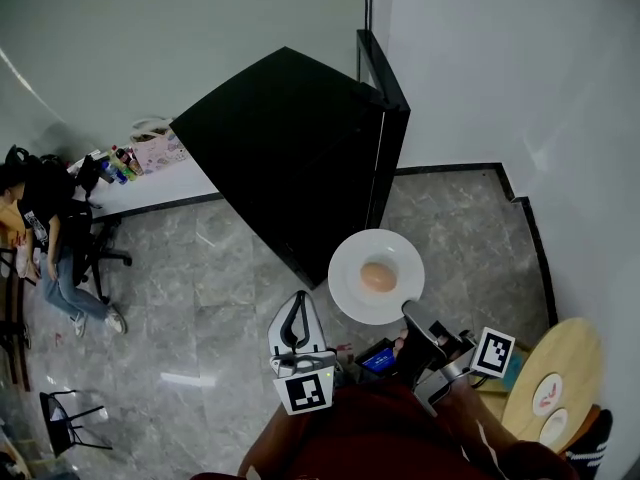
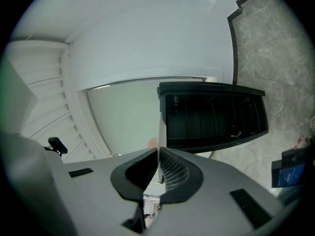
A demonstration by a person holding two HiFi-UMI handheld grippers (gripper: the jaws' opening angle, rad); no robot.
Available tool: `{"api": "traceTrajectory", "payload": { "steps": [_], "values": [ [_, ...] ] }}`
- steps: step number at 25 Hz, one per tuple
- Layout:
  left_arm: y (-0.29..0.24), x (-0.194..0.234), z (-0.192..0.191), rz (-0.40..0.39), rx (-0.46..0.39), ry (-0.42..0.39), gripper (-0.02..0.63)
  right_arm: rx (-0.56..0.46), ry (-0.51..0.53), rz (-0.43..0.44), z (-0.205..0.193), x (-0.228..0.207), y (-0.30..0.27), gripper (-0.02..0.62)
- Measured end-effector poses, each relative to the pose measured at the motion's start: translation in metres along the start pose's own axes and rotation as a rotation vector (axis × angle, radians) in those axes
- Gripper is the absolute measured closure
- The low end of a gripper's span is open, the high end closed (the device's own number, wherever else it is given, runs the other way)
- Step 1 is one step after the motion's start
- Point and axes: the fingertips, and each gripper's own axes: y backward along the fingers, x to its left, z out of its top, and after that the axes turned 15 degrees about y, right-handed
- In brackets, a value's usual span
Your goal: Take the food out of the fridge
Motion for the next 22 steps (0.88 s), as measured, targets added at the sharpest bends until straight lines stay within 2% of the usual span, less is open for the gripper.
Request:
{"api": "traceTrajectory", "payload": {
  "steps": [22],
  "values": [
    [0.015,-0.001,-0.003,-0.002,0.005,-0.003,0.594,-0.012,-0.035,-0.013,-0.012,-0.004,0.009,0.563]
  ]
}}
